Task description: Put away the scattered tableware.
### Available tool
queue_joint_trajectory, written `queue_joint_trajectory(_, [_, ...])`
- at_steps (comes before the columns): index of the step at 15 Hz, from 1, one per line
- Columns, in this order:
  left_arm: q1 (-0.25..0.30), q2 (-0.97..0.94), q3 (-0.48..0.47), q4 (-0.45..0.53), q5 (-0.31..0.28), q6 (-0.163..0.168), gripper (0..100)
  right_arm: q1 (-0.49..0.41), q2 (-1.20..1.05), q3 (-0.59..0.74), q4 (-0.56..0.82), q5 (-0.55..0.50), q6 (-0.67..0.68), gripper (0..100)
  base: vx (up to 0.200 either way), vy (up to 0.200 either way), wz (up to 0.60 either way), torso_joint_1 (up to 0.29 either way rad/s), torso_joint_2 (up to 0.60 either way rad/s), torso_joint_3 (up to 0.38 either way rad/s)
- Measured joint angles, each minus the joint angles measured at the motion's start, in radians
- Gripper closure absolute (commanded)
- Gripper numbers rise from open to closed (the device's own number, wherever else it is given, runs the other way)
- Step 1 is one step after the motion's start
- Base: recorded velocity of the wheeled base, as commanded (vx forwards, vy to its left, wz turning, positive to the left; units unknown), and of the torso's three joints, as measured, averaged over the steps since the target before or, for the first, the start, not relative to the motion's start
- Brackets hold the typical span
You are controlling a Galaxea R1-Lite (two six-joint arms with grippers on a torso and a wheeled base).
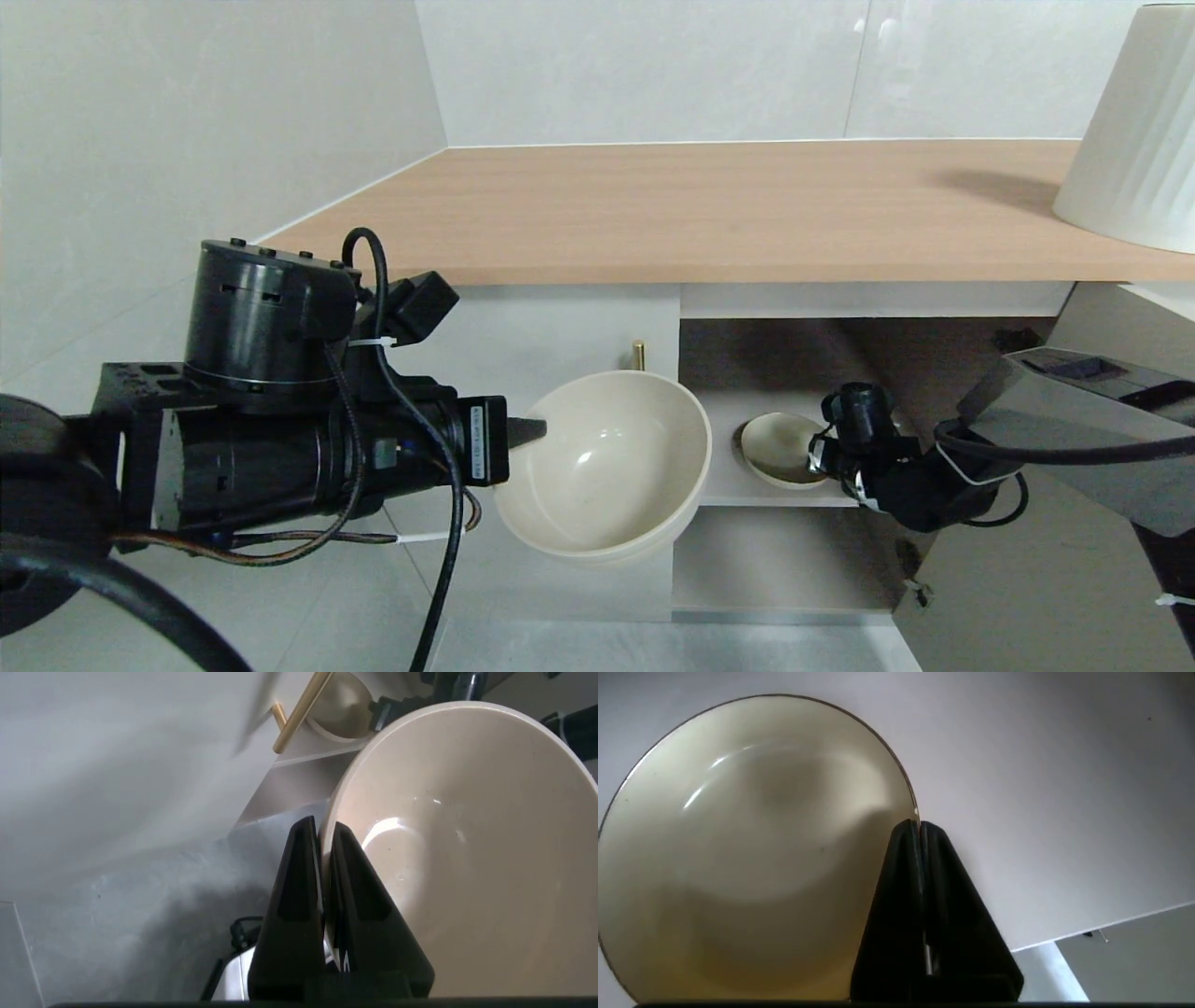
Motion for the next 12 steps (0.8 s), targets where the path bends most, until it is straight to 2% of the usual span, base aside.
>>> queue_joint_trajectory(6, [-0.001,0.008,0.001,0.000,0.000,0.000,100,0.000,-0.027,0.013,0.000,0.001,0.010,0,0.000,0.000,0.00,0.000,0.00,0.000])
queue_joint_trajectory(8, [-0.018,0.024,0.002,0.000,0.001,0.001,100,0.008,-0.067,0.052,0.012,0.007,0.009,0,0.000,0.000,0.00,0.000,0.00,0.000])
queue_joint_trajectory(10, [-0.062,0.057,0.010,0.000,0.005,0.006,100,0.037,-0.183,0.109,0.096,0.029,0.009,0,0.000,0.000,0.00,0.000,0.00,0.000])
queue_joint_trajectory(12, [-0.097,0.106,0.018,-0.002,0.013,0.009,100,0.087,-0.367,0.164,0.260,0.094,0.010,0,0.000,0.000,0.00,0.000,0.00,0.000])
